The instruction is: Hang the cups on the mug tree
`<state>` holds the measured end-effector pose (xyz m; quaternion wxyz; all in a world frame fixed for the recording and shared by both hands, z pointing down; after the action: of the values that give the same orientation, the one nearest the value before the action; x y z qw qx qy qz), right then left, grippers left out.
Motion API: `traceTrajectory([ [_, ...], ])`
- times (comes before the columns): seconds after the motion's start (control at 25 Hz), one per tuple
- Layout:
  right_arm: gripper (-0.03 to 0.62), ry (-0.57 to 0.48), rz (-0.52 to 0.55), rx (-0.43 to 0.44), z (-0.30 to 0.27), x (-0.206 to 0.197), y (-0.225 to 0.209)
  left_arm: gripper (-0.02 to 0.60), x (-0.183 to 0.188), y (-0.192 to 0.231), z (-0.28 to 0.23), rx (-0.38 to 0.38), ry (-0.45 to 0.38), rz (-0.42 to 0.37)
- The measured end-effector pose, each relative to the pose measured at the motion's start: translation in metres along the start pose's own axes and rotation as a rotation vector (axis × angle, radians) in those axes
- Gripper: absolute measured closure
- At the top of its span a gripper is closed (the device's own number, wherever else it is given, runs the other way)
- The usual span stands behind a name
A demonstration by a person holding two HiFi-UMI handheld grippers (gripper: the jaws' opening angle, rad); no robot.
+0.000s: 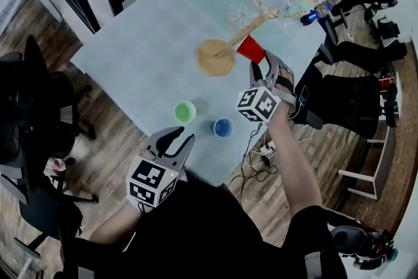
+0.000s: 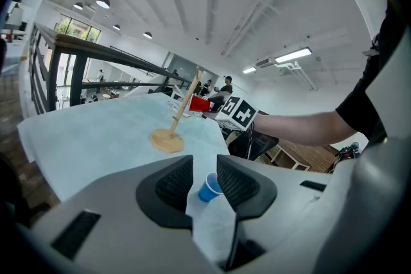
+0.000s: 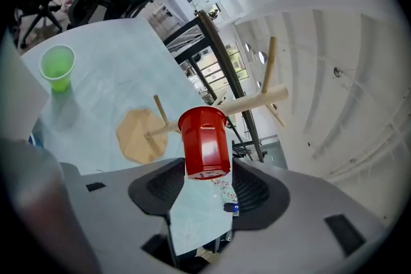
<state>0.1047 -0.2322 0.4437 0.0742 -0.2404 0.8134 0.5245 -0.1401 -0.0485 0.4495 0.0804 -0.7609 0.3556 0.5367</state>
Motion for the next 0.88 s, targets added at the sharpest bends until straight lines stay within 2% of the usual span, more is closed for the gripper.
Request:
traceTrajectory([
  [0.68,0.347,-0.051,-0.061,-0.005,0.022,-0.011,-0.011,0.458,0.001,-0.015,-0.003,-0.016,0.007,-0.028],
  [0.88,0.347,-0.081,-0.123,-0.007,0.036,-0.009,-0.019,0.458,0.006,-0.02,0.0,-0.022,0.004,-0.042],
])
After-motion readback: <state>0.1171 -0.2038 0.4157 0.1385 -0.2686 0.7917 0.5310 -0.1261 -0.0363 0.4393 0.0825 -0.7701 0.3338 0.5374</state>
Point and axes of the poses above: the fingertips, and each gripper's own axes: z backward along the fingers, y to its left, x out of its top, the point moved 8 cm from there along z, backward along the fingers, and after that the axes turned 13 degrees about -z, right-handed, at the moved point
